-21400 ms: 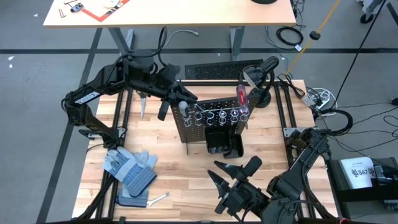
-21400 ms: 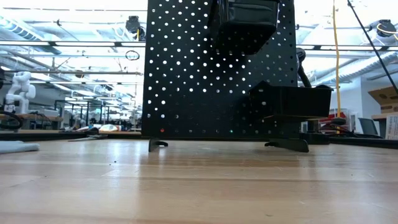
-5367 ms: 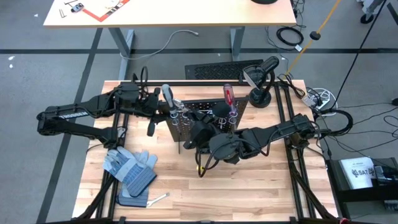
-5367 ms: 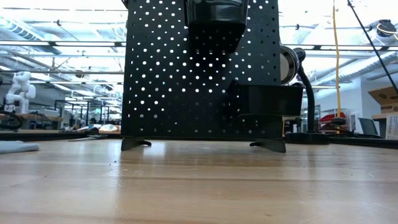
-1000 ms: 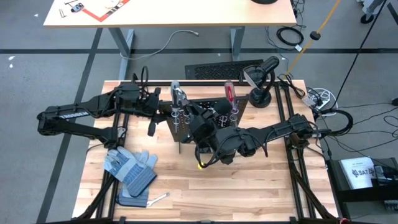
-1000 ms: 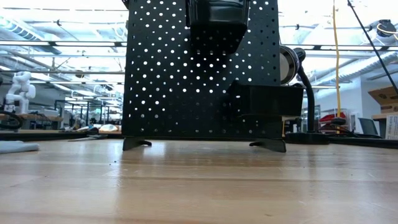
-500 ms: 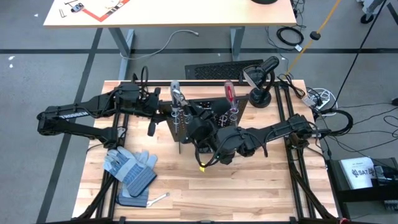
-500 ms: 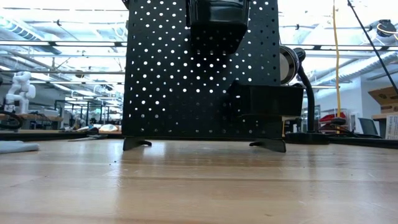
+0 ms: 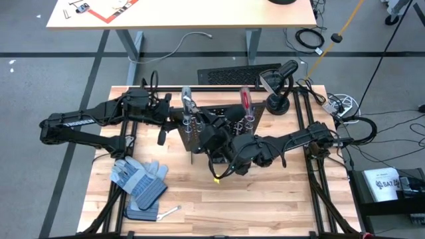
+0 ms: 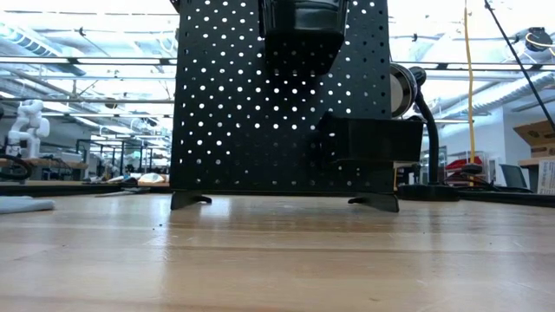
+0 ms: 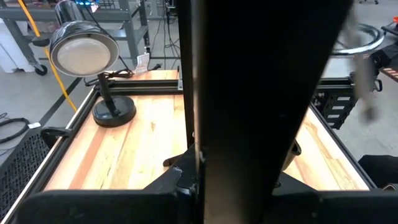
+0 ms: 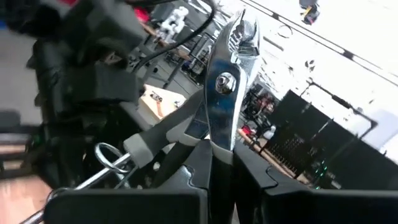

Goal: Hang tools onto peg board
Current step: Unhang the black pliers from the black peg board

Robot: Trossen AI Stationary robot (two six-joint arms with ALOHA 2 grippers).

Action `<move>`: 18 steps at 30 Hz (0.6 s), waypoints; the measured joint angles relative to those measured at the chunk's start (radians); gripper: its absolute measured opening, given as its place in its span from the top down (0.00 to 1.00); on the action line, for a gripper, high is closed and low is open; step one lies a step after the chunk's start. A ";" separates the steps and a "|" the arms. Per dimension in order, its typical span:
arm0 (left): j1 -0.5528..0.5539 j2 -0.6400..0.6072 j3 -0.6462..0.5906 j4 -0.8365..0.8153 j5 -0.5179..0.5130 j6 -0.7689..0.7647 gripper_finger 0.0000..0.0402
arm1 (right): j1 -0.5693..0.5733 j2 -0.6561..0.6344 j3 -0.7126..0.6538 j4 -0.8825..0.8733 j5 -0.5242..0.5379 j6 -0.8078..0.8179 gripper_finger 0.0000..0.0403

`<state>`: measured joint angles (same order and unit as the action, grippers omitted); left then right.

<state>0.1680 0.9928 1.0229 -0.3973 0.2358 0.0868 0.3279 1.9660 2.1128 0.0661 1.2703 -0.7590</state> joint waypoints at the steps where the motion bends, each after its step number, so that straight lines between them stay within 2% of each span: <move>1: 0.000 0.000 0.000 0.000 0.000 0.000 0.84 | 0.000 0.001 0.000 0.011 0.016 -0.004 0.94; 4: 0.000 0.000 0.000 0.003 -0.001 -0.002 0.84 | 0.000 0.001 0.001 0.001 0.030 0.003 0.94; 10: 0.000 0.001 0.000 0.007 -0.003 -0.002 0.84 | -0.005 0.002 0.001 0.024 0.098 0.118 0.94; 18: 0.000 0.001 0.000 0.007 -0.004 -0.002 0.84 | -0.006 0.002 0.002 -0.004 0.085 0.159 0.94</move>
<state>0.1680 0.9936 1.0229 -0.3904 0.2317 0.0845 0.3218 1.9678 2.1147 0.0623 1.3557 -0.6002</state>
